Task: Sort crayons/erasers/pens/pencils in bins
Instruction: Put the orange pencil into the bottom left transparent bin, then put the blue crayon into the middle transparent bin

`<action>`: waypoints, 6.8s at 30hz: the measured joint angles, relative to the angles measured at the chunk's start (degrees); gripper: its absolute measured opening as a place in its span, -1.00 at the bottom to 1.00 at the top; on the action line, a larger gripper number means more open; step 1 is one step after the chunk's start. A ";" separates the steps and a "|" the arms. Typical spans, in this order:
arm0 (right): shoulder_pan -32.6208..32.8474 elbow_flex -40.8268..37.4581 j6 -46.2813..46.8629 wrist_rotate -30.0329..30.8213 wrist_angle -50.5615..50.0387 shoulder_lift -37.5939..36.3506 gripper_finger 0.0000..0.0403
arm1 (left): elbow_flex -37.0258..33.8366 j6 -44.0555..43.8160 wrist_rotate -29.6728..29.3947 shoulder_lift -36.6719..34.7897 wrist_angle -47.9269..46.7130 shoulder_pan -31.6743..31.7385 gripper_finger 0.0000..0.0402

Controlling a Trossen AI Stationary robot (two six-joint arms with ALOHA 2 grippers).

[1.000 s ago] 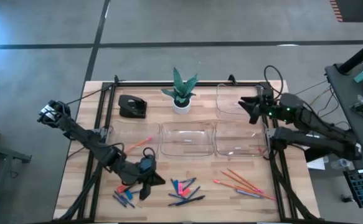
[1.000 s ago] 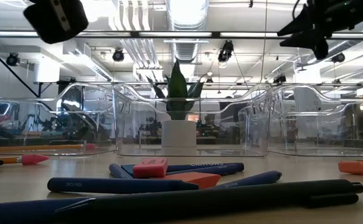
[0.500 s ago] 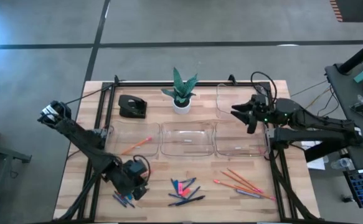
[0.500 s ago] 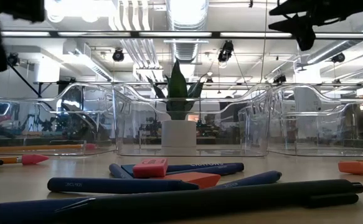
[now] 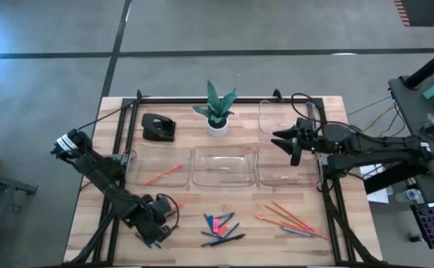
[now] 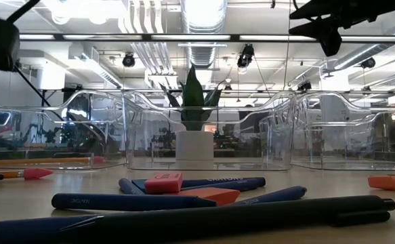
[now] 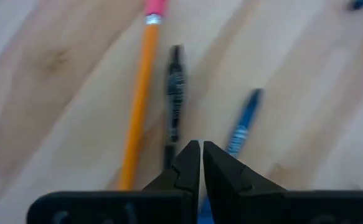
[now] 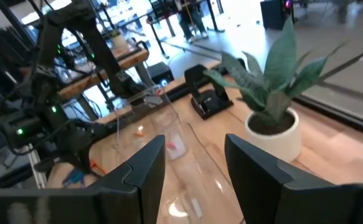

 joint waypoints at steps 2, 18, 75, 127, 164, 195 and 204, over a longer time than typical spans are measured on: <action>0.00 0.00 0.02 -0.03 -0.03 0.89 -0.22 | 0.00 -1.00 0.14 0.09 -1.33 0.00 -0.97; -0.02 0.02 -0.04 -0.03 3.80 7.62 -0.22 | 0.07 -1.21 1.67 0.09 -6.05 0.04 -0.97; 0.20 9.73 -1.14 -0.18 4.88 14.70 -0.22 | 0.63 8.24 -6.76 -5.75 -6.00 0.11 -0.94; 36.00 31.68 3.43 10.51 -10.34 46.79 -0.22 | -14.81 21.40 -21.04 -20.23 -19.56 16.94 -0.94; 36.00 38.62 2.97 13.49 -11.64 69.53 -0.22 | 4.77 33.80 -19.95 -21.02 -1.18 15.42 -0.44; 31.06 39.06 0.46 13.19 0.49 82.92 -0.22 | 4.76 37.91 -16.35 -20.85 16.58 7.50 -0.44; 30.18 39.74 1.88 10.94 -0.08 84.24 -0.32 | 4.70 37.91 -16.37 -20.85 16.58 7.52 -0.44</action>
